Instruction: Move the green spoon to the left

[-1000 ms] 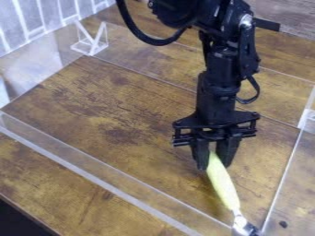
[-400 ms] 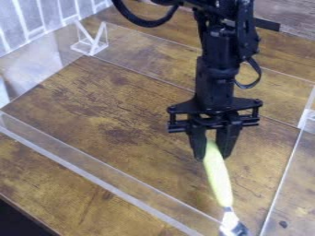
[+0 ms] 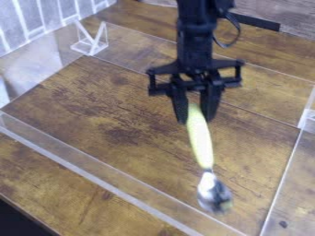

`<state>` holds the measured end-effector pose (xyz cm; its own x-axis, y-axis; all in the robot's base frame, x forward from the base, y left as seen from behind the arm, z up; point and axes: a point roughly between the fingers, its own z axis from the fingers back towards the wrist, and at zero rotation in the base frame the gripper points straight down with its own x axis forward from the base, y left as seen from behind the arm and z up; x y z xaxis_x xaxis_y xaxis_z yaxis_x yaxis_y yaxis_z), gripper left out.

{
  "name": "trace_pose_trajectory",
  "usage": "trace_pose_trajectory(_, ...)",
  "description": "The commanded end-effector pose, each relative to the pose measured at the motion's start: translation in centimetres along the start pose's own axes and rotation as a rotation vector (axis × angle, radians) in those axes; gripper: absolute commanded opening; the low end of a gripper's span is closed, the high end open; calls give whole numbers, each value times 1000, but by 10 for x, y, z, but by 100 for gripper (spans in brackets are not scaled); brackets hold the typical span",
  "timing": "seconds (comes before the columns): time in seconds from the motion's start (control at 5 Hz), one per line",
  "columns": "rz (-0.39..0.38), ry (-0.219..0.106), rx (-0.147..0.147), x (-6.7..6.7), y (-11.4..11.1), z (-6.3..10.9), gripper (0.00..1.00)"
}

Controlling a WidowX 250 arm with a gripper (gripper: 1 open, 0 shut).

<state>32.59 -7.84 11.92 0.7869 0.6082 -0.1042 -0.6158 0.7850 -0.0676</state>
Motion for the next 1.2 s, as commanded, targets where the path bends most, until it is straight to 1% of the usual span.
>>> trace_pose_trajectory(0.0, 113, -102, -113, 13, 4, 46, 0)
trace_pose_trajectory(0.2, 234, -105, -139, 10, 4, 46, 0)
trace_pose_trajectory(0.4, 299, -100, -165, 16, 14, 49, 0)
trace_pose_trajectory(0.6, 376, -97, -195, 24, 29, 49, 0)
trace_pose_trajectory(1.0, 506, -75, -249, 47, 60, 40, 0)
